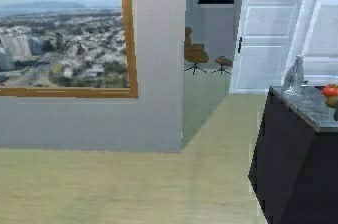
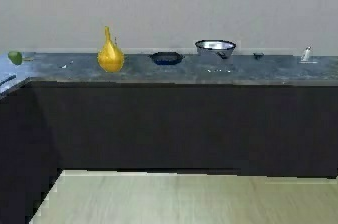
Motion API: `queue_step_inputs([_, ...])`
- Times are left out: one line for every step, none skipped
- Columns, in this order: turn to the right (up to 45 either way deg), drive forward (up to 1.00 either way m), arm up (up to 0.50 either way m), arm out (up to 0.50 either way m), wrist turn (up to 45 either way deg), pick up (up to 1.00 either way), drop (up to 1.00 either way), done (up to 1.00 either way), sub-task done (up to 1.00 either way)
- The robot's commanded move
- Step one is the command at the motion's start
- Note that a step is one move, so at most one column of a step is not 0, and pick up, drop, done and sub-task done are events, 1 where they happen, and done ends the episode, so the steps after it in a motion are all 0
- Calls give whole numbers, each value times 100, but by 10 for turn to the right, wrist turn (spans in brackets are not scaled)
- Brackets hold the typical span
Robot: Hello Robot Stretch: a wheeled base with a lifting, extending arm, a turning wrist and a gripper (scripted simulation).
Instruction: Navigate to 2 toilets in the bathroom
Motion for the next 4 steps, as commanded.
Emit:
queue_step_inputs([0, 100, 0, 0, 0, 0, 0, 0, 0])
queue_step_inputs([30, 0, 0, 0, 0, 0, 0, 0, 0])
queue_step_inputs([0, 40, 0, 0, 0, 0, 0, 0, 0])
queue_step_inputs([420, 0, 0, 0, 0, 0, 0, 0, 0])
